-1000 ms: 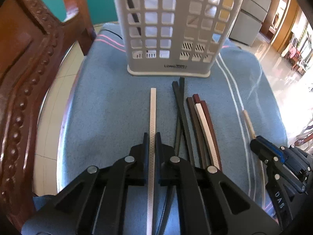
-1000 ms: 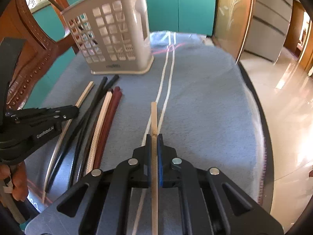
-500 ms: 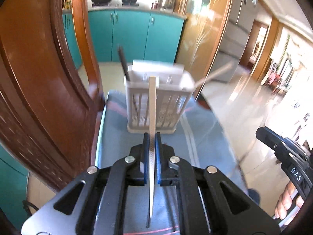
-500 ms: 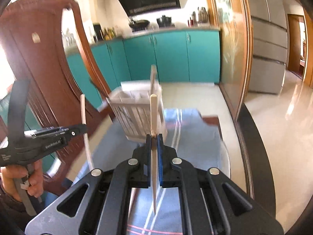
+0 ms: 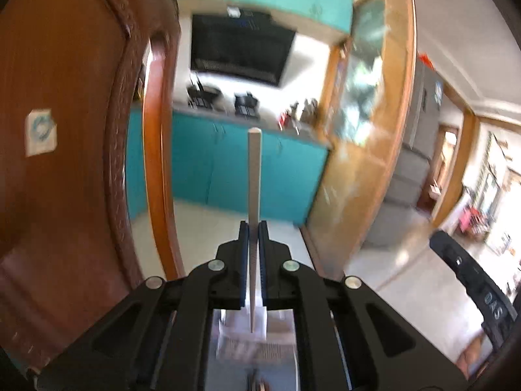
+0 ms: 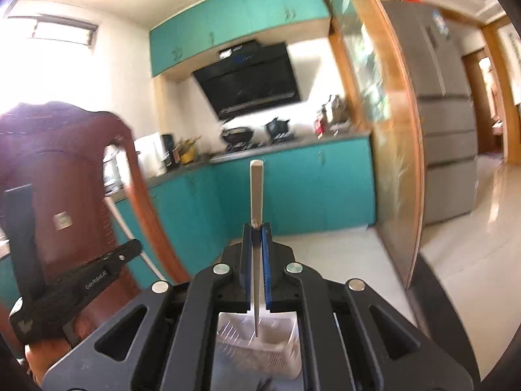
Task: Organize utensils
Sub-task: 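Carry both chopsticks over the white basket and open both tools to drop them in, then withdraw both open tools from the basket back toward the remaining chopsticks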
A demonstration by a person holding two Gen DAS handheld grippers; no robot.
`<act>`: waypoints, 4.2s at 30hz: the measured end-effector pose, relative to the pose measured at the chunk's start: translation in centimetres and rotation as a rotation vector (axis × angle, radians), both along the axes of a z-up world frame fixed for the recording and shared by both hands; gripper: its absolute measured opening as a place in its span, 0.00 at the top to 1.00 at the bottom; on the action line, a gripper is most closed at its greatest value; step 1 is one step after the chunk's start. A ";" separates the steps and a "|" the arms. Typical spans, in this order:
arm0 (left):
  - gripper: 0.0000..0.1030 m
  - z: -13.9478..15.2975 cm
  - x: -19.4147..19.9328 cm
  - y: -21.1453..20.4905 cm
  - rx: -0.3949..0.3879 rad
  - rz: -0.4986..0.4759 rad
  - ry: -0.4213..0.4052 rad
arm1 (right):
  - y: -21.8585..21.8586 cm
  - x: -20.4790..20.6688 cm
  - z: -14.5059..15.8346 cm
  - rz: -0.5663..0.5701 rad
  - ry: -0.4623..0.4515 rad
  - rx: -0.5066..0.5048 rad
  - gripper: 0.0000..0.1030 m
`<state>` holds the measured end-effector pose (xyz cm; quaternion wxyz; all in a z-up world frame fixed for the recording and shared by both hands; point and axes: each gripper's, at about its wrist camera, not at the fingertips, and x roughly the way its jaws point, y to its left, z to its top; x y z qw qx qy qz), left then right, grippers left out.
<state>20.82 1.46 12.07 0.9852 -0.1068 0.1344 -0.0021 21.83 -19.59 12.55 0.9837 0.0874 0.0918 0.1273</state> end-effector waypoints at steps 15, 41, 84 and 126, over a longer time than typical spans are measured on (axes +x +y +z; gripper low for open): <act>0.93 -10.5 4.3 -1.7 0.076 0.016 0.191 | 4.5 2.2 -10.3 0.057 0.148 -0.162 0.94; 0.54 -13.2 -4.5 -2.3 0.114 -0.036 0.254 | -1.0 -10.7 -11.5 0.081 0.000 -0.140 0.50; 0.37 -28.4 -9.2 -3.6 0.197 -0.184 0.711 | -3.2 -5.3 -28.4 0.010 0.758 -0.054 0.75; 0.17 -29.9 -7.7 -3.6 0.214 -0.156 0.714 | 1.4 -3.1 -29.3 -0.019 0.710 -0.321 0.61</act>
